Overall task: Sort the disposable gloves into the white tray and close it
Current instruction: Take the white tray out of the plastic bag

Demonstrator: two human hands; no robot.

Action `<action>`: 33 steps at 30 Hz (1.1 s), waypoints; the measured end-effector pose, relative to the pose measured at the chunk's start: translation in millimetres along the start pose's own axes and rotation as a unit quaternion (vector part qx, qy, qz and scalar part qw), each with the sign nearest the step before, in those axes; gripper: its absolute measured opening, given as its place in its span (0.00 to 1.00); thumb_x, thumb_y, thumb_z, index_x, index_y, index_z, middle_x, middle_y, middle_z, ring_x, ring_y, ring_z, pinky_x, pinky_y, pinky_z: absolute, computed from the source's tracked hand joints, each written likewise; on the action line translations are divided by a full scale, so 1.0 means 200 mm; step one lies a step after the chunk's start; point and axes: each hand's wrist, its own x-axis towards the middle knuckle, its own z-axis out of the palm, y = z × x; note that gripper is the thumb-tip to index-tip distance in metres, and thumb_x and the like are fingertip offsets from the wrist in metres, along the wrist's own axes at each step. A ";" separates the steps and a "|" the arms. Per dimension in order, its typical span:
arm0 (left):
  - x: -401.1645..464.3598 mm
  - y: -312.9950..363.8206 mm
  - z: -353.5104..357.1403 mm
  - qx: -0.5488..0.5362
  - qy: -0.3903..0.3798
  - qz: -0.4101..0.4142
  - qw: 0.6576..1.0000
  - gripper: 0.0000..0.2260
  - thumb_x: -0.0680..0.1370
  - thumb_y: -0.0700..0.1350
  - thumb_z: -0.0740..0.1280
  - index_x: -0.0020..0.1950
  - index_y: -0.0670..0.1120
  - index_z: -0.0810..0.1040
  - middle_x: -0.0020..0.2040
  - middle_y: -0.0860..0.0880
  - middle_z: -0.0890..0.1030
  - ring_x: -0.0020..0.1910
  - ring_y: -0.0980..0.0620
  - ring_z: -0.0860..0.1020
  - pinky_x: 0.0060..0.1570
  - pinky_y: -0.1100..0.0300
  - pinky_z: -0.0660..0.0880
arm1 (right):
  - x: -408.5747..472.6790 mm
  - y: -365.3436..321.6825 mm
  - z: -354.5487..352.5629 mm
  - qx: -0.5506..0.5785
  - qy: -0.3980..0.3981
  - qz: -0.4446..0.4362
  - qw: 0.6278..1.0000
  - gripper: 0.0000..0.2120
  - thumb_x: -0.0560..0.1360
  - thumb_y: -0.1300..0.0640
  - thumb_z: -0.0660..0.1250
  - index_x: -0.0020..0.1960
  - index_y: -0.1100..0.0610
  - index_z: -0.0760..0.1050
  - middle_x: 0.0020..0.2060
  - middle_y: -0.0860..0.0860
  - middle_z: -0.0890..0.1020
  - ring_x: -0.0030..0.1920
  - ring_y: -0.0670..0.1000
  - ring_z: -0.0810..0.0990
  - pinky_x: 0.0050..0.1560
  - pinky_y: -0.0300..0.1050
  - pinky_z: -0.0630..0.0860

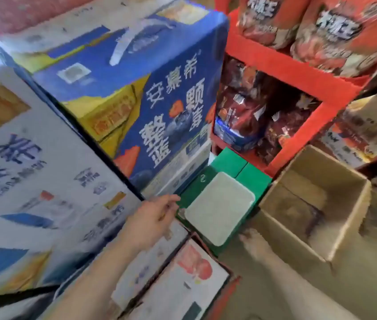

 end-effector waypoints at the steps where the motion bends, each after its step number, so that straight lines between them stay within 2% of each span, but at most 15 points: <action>1: 0.04 -0.04 0.00 0.022 0.001 0.016 1.000 0.21 0.73 0.58 0.57 0.60 0.50 0.77 0.53 0.49 0.81 0.50 0.49 0.81 0.52 0.52 0.77 | 0.04 -0.02 0.03 0.029 0.001 0.008 1.000 0.15 0.80 0.56 0.60 0.60 0.66 0.73 0.60 0.59 0.76 0.63 0.58 0.73 0.55 0.42 0.68; 6: 0.13 -0.12 0.01 0.098 0.001 0.062 0.993 0.12 0.79 0.43 0.62 0.62 0.44 0.77 0.53 0.49 0.80 0.50 0.50 0.79 0.50 0.57 0.75 | 0.08 -0.15 0.12 0.133 0.062 0.052 0.988 0.12 0.78 0.58 0.63 0.53 0.66 0.74 0.52 0.62 0.78 0.57 0.59 0.77 0.45 0.43 0.67; 8: 0.13 -0.12 0.01 0.096 0.004 0.061 0.993 0.13 0.79 0.41 0.62 0.62 0.44 0.76 0.53 0.51 0.79 0.48 0.51 0.79 0.50 0.58 0.74 | 0.05 -0.21 0.13 0.178 0.119 0.031 0.976 0.07 0.75 0.58 0.67 0.44 0.62 0.72 0.47 0.59 0.78 0.50 0.57 0.77 0.41 0.42 0.67; 11: 0.14 -0.13 0.01 0.083 0.001 0.047 0.995 0.14 0.79 0.41 0.62 0.64 0.45 0.75 0.52 0.52 0.79 0.46 0.53 0.79 0.49 0.59 0.74 | 0.04 -0.31 0.13 0.243 0.144 -0.013 0.959 0.13 0.72 0.60 0.71 0.34 0.57 0.68 0.42 0.54 0.79 0.43 0.51 0.76 0.35 0.37 0.69; 12: 0.14 -0.14 0.01 0.075 0.001 0.047 0.996 0.13 0.79 0.41 0.63 0.63 0.44 0.76 0.50 0.52 0.80 0.45 0.52 0.79 0.49 0.58 0.74 | 0.05 -0.35 0.13 0.262 0.144 -0.007 0.954 0.14 0.72 0.60 0.71 0.35 0.56 0.66 0.41 0.53 0.78 0.42 0.51 0.76 0.35 0.37 0.71; 15: 0.14 -0.13 0.01 0.071 0.012 0.051 0.996 0.14 0.76 0.46 0.62 0.60 0.44 0.78 0.48 0.50 0.82 0.43 0.52 0.80 0.47 0.60 0.74 | 0.09 -0.41 0.14 0.339 0.159 0.030 0.927 0.12 0.72 0.60 0.70 0.44 0.57 0.66 0.46 0.56 0.76 0.49 0.58 0.77 0.50 0.53 0.76; 17: 0.14 -0.13 0.02 0.071 0.008 0.047 0.996 0.14 0.77 0.46 0.63 0.59 0.43 0.78 0.47 0.49 0.82 0.43 0.52 0.80 0.46 0.61 0.74 | 0.09 -0.41 0.12 0.380 0.177 0.047 0.907 0.18 0.71 0.63 0.70 0.52 0.57 0.62 0.50 0.56 0.74 0.51 0.58 0.76 0.56 0.55 0.75; 19: 0.13 -0.10 0.05 0.077 -0.004 0.044 0.996 0.11 0.78 0.42 0.64 0.59 0.43 0.78 0.47 0.48 0.82 0.43 0.50 0.80 0.47 0.59 0.75 | 0.05 -0.37 0.06 0.398 0.196 0.040 0.896 0.25 0.70 0.64 0.69 0.62 0.56 0.60 0.54 0.56 0.74 0.53 0.57 0.75 0.57 0.55 0.74; 21: 0.13 -0.05 0.09 0.080 -0.020 0.037 0.996 0.11 0.78 0.42 0.64 0.60 0.43 0.78 0.47 0.46 0.82 0.42 0.49 0.80 0.47 0.54 0.77 | -0.01 -0.26 -0.04 0.344 0.230 0.002 0.910 0.27 0.69 0.62 0.67 0.65 0.55 0.63 0.54 0.54 0.75 0.53 0.56 0.75 0.55 0.52 0.73; 23: 0.12 0.03 0.15 0.081 -0.014 0.026 0.996 0.15 0.77 0.47 0.62 0.60 0.44 0.78 0.46 0.45 0.83 0.40 0.47 0.80 0.45 0.55 0.77 | -0.11 -0.09 -0.16 0.238 0.256 -0.060 0.935 0.19 0.67 0.59 0.68 0.57 0.56 0.71 0.48 0.54 0.75 0.50 0.56 0.73 0.47 0.48 0.71; 25: 0.12 0.14 0.21 0.081 -0.010 0.029 0.996 0.17 0.75 0.49 0.60 0.59 0.44 0.78 0.45 0.45 0.83 0.39 0.47 0.79 0.42 0.60 0.73 | -0.21 0.09 -0.27 0.188 0.264 -0.068 0.944 0.16 0.68 0.55 0.71 0.54 0.56 0.73 0.47 0.52 0.73 0.48 0.52 0.71 0.46 0.46 0.69; 27: 0.10 0.29 0.30 0.077 -0.028 0.054 0.995 0.18 0.74 0.49 0.60 0.59 0.43 0.78 0.40 0.49 0.81 0.33 0.55 0.76 0.39 0.63 0.69 | -0.32 0.31 -0.38 0.195 0.288 -0.026 0.937 0.19 0.66 0.51 0.74 0.53 0.56 0.74 0.47 0.52 0.75 0.47 0.52 0.73 0.45 0.46 0.71; 29: 0.09 0.44 0.42 0.076 -0.052 0.084 0.992 0.13 0.77 0.44 0.64 0.58 0.42 0.79 0.34 0.53 0.77 0.28 0.63 0.71 0.35 0.70 0.66 | -0.45 0.54 -0.47 0.224 0.305 0.018 0.926 0.20 0.65 0.56 0.75 0.53 0.58 0.73 0.47 0.53 0.75 0.48 0.55 0.74 0.47 0.47 0.71; 31: 0.07 0.60 0.56 0.096 -0.073 0.114 0.986 0.10 0.78 0.40 0.64 0.58 0.41 0.79 0.39 0.47 0.80 0.28 0.65 0.70 0.34 0.74 0.63 | -0.59 0.78 -0.57 0.251 0.310 0.061 0.915 0.19 0.67 0.61 0.74 0.53 0.58 0.69 0.48 0.56 0.75 0.50 0.59 0.75 0.46 0.48 0.71; 33: 0.04 0.78 0.72 0.109 -0.092 0.143 0.979 0.09 0.78 0.40 0.64 0.56 0.42 0.79 0.42 0.45 0.81 0.29 0.63 0.71 0.34 0.73 0.65 | -0.74 1.00 -0.68 0.274 0.315 0.092 0.904 0.18 0.69 0.62 0.72 0.53 0.57 0.65 0.46 0.55 0.76 0.47 0.58 0.76 0.42 0.47 0.72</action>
